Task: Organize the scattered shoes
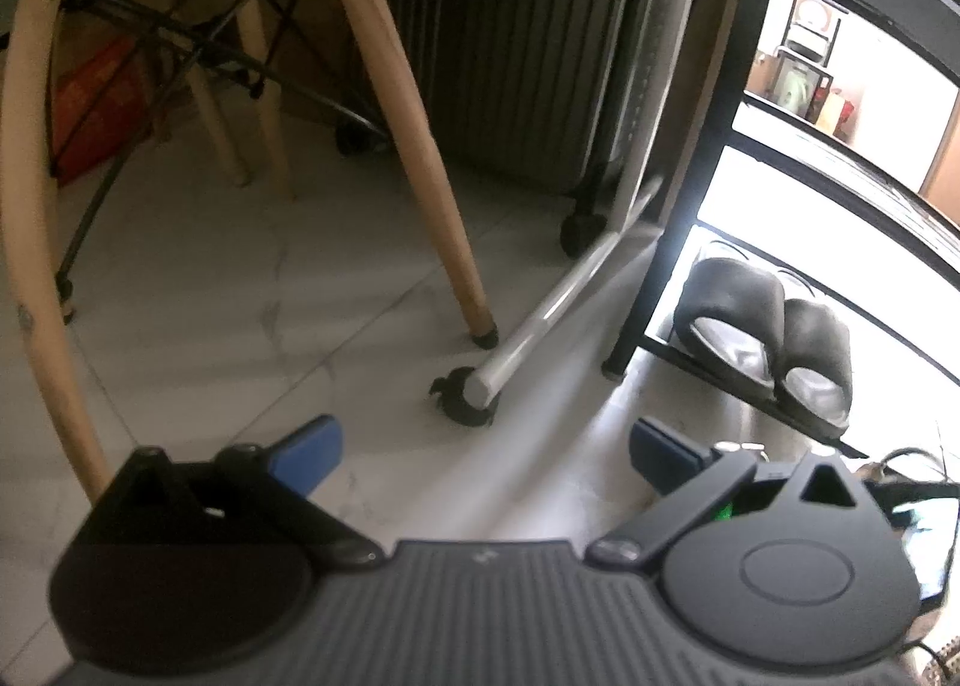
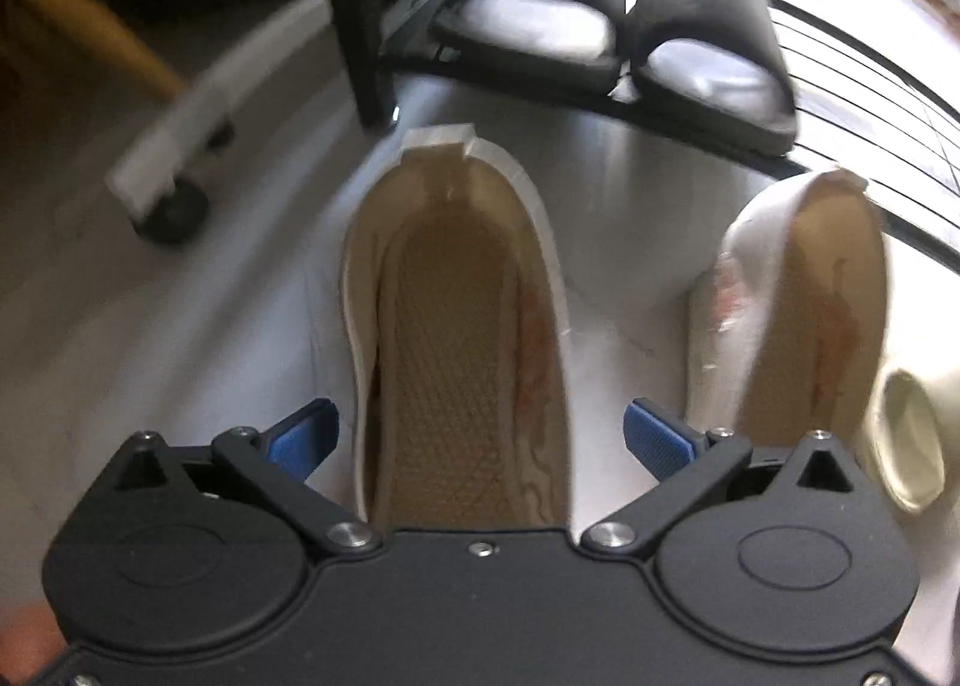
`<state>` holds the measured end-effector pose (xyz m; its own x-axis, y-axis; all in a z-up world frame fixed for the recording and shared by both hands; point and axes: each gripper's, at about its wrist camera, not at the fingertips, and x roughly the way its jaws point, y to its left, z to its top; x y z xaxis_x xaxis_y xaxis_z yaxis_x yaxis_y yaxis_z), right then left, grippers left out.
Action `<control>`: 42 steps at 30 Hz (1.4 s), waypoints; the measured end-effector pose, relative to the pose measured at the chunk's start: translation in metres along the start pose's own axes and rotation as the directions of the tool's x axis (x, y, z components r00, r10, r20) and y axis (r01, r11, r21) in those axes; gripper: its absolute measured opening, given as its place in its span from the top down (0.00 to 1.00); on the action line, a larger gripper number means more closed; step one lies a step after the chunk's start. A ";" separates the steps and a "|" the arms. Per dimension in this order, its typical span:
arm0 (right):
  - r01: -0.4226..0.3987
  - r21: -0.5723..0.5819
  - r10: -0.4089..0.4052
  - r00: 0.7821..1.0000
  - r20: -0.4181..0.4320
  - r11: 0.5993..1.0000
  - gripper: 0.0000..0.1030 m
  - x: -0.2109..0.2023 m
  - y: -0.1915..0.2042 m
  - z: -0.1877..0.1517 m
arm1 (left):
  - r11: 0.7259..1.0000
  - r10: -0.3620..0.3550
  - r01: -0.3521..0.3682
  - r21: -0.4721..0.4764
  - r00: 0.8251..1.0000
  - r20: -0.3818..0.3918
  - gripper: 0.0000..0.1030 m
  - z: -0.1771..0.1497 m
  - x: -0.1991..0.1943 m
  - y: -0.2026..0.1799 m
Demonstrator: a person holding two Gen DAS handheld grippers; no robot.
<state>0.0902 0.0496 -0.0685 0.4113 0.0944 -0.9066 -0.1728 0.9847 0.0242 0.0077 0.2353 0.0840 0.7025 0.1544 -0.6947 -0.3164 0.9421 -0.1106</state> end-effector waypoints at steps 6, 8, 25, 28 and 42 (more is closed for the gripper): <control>-0.009 -0.046 0.008 1.000 -0.006 0.999 0.35 0.010 0.009 -0.008 | 1.000 -0.002 0.002 0.014 1.000 -0.005 0.01 -0.001 0.002 -0.003; 0.003 -0.025 -0.003 1.000 0.012 1.000 0.36 0.007 0.003 -0.008 | 1.000 0.000 0.000 0.015 1.000 -0.005 0.01 -0.001 0.001 -0.003; 0.037 0.160 -0.043 0.999 0.033 0.986 0.02 -0.023 -0.031 0.001 | 0.999 0.022 -0.021 0.030 1.000 -0.013 0.01 -0.003 0.006 -0.006; -0.013 0.181 0.008 1.000 0.027 0.983 0.02 -0.044 -0.030 0.005 | 0.999 0.018 -0.018 0.028 1.000 -0.002 0.01 -0.003 0.004 -0.005; -0.013 0.101 -0.013 0.967 0.255 0.995 0.00 -0.169 -0.082 -0.007 | 0.994 0.007 -0.011 0.106 0.999 0.032 0.01 -0.010 0.001 -0.022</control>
<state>0.0284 -0.0483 0.0795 0.6283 0.1162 -0.7692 -0.0872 0.9931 0.0788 0.0090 0.2118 0.0792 0.7202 0.1708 -0.6724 -0.2544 0.9667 -0.0269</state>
